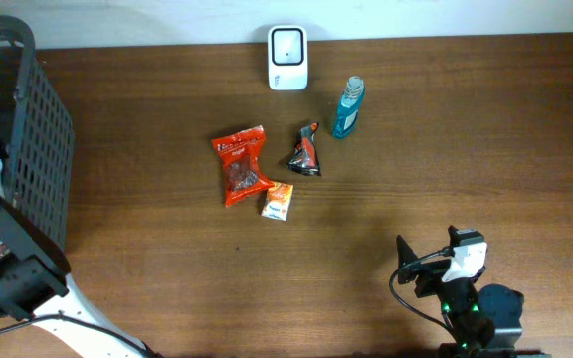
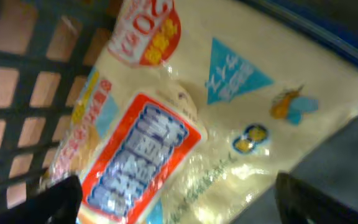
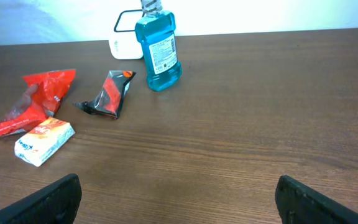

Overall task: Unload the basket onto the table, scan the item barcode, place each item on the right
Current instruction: 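Grasp the black-and-red snack pack from the basket and place it near the bottle, then grasp the yellow snack bag from the basket and place it on the pile, then reach the right gripper to the mouthwash bottle and grasp it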

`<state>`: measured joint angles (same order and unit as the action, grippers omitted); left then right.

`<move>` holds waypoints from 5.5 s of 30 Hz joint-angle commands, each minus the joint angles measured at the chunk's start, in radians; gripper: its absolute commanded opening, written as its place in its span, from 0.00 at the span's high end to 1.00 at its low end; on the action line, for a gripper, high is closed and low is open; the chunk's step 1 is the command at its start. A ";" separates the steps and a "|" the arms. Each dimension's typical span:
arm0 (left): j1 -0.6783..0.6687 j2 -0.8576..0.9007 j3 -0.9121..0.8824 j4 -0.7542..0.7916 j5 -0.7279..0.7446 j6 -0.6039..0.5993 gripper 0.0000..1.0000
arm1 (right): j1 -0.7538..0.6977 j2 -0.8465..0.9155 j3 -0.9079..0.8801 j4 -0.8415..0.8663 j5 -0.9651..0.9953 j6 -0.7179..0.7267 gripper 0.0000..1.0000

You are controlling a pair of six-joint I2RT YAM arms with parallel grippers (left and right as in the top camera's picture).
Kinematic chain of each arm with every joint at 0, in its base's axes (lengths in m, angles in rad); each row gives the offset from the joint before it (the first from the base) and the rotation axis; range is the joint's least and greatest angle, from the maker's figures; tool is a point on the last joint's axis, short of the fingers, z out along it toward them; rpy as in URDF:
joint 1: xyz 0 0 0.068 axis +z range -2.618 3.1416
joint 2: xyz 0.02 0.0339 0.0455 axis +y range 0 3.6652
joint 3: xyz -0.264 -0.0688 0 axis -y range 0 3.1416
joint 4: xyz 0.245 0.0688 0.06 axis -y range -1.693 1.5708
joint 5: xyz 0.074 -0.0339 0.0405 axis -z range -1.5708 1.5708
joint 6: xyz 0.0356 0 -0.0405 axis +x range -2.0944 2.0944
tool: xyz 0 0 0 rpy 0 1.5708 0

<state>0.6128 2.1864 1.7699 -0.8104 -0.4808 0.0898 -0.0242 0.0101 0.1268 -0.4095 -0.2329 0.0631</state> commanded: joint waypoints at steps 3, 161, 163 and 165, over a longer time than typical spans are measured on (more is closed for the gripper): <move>0.083 -0.008 -0.126 0.136 0.163 0.069 0.00 | 0.004 -0.006 -0.006 -0.002 0.002 -0.004 0.02; -0.590 -0.529 0.075 -0.609 0.301 -0.440 0.01 | 0.423 2.205 2.088 -1.022 0.621 1.096 0.06; -0.590 -0.529 0.075 -0.608 0.301 -0.440 0.01 | 0.423 2.205 2.081 -0.999 0.702 1.058 0.16; -0.590 -0.529 0.075 -0.608 0.301 -0.440 0.01 | 0.424 2.205 2.081 -0.996 0.698 1.040 0.27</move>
<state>0.0193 1.6608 1.8416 -1.4178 -0.1730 -0.3584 0.4011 2.2211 2.2147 -1.4067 0.4042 1.1366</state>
